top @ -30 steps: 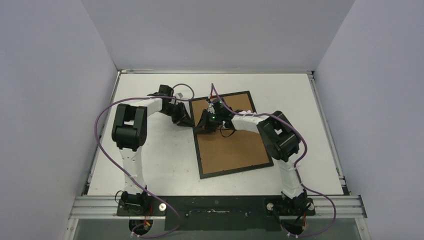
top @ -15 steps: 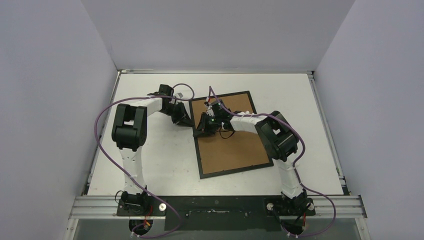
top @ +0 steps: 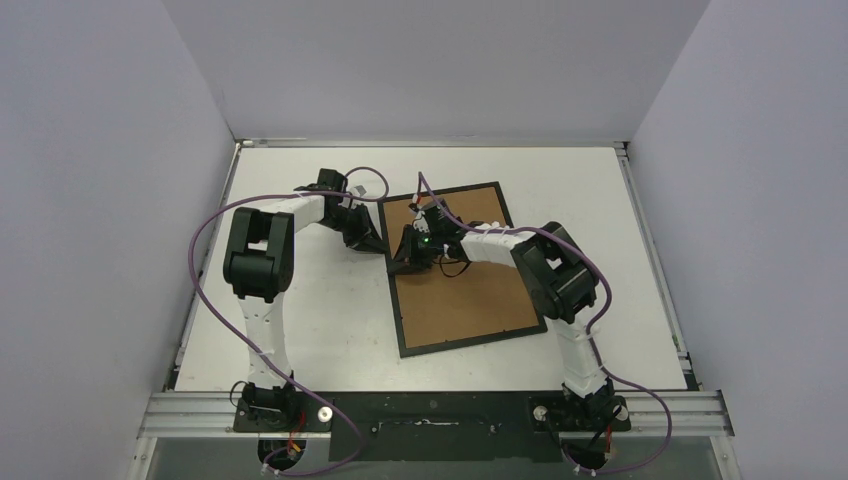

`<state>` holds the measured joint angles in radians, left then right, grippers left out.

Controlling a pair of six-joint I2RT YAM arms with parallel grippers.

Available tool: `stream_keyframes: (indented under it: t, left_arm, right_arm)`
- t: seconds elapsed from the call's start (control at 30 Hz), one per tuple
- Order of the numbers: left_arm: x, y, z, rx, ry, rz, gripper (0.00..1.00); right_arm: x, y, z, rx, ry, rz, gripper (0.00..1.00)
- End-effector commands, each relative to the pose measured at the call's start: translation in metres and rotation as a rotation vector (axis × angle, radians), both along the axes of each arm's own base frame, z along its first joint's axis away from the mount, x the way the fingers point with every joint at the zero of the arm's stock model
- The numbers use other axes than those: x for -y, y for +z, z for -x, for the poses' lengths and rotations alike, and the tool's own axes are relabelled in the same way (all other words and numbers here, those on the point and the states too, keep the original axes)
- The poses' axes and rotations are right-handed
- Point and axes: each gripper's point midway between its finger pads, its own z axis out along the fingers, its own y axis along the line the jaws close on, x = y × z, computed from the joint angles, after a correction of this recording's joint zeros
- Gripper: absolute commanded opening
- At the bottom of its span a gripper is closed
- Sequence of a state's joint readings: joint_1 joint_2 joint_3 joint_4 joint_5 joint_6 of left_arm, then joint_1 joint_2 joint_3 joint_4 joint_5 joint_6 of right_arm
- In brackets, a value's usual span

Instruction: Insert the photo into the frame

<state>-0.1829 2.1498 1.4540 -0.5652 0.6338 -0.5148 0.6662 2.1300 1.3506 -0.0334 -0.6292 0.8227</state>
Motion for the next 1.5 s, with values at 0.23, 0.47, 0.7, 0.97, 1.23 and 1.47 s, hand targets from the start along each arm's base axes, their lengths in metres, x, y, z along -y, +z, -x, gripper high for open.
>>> stream_keyframes:
  t: [0.23, 0.47, 0.7, 0.97, 1.23, 1.47]
  left_arm:
    - [-0.037, -0.049, 0.025, -0.102, -0.004, -0.221, 0.08]
    - [-0.038, -0.05, 0.026, -0.105, -0.004, -0.226, 0.07]
    - [-0.037, -0.046, 0.024, -0.097, -0.005, -0.222, 0.07]
    - [-0.017, 0.006, -0.015, 0.064, 0.014, -0.033, 0.11]
    - [-0.015, 0.068, -0.066, 0.24, 0.127, 0.149, 0.3]
    - [-0.014, 0.048, -0.093, 0.204, 0.164, 0.136, 0.32]
  right_arm:
    - [0.055, -0.06, 0.008, -0.072, -0.076, 0.229, 0.0]
    - [0.071, -0.075, 0.013, -0.103, -0.105, 0.311, 0.0]
    - [0.096, -0.096, 0.028, -0.037, -0.038, 0.451, 0.0]
    - [0.057, 0.003, -0.036, 0.181, -0.1, 0.148, 0.0]
    - [-0.001, 0.078, -0.092, 0.215, -0.185, -0.114, 0.0]
    - [-0.02, 0.063, -0.112, 0.164, -0.221, -0.145, 0.0]
